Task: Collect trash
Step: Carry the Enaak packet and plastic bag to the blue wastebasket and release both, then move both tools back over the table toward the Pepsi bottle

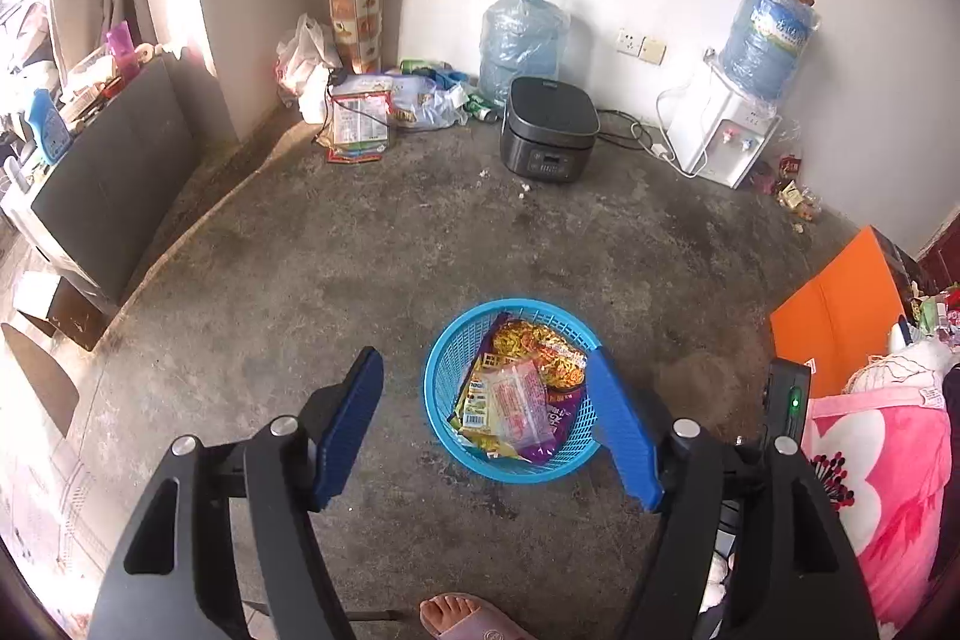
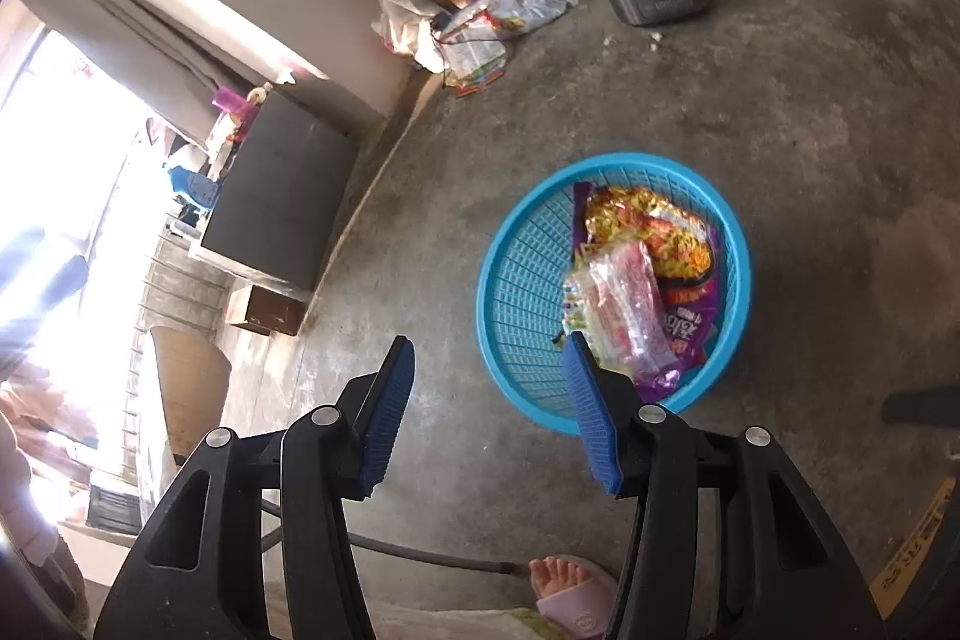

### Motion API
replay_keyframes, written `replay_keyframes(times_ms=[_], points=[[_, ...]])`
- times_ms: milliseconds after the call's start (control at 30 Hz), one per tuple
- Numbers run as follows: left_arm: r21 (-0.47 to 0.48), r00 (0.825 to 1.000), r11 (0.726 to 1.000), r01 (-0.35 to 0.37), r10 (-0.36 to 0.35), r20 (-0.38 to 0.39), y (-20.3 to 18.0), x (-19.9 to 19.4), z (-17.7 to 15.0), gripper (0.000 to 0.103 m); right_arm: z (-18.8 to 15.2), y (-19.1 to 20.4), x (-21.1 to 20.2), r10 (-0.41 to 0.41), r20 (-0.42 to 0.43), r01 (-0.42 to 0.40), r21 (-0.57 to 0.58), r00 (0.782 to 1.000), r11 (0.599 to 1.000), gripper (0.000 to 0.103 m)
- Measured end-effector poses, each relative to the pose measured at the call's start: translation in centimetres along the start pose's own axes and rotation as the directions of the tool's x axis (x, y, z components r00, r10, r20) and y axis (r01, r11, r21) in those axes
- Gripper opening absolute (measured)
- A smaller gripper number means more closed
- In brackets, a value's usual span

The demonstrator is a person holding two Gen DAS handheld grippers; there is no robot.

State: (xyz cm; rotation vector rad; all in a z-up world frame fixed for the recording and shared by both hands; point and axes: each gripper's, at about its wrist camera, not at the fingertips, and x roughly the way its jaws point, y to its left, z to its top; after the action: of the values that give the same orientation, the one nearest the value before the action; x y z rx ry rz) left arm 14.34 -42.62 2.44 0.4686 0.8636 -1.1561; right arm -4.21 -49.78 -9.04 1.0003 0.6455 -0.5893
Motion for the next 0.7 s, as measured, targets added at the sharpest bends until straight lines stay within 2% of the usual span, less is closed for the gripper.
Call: replay_keyframes(times_ms=[133, 267, 400, 533, 633, 700], points=[[-0.026, 0.991, 1.000, -0.014, 0.018, 0.135, 1.7, -7.9, -1.8, 0.081, -0.1, 5.0, -3.6, 0.028, 0.098, -0.011, -0.169, 0.995, 0.985, 0.065], [-0.095, 0.963, 0.994, -0.054, 0.077, 0.259, 3.8, -15.3, -4.9, 0.094, -0.8, 9.3, -6.5, 0.067, 0.181, -0.007, -0.311, 0.981, 0.950, 0.082], [-0.159, 0.918, 0.980, -0.117, 0.168, 0.359, 5.6, -21.6, -9.0, 0.097, -2.4, 13.0, -8.5, 0.090, 0.251, 0.032, -0.443, 0.964, 0.896, 0.095], [-0.282, 0.865, 0.946, -0.158, 0.270, 0.422, 8.5, -26.6, -13.6, 0.097, -4.2, 16.1, -9.0, 0.081, 0.273, 0.088, -0.557, 0.959, 0.826, 0.095], [-0.384, 0.822, 0.909, -0.163, 0.340, 0.457, 10.8, -30.3, -16.9, 0.097, -5.1, 17.6, -9.5, 0.106, 0.254, 0.072, -0.603, 0.961, 0.794, 0.095], [-0.434, 0.796, 0.882, -0.183, 0.392, 0.461, 12.2, -32.7, -18.9, 0.097, -5.2, 18.7, -9.6, 0.143, 0.220, 0.028, -0.627, 0.965, 0.778, 0.095]])
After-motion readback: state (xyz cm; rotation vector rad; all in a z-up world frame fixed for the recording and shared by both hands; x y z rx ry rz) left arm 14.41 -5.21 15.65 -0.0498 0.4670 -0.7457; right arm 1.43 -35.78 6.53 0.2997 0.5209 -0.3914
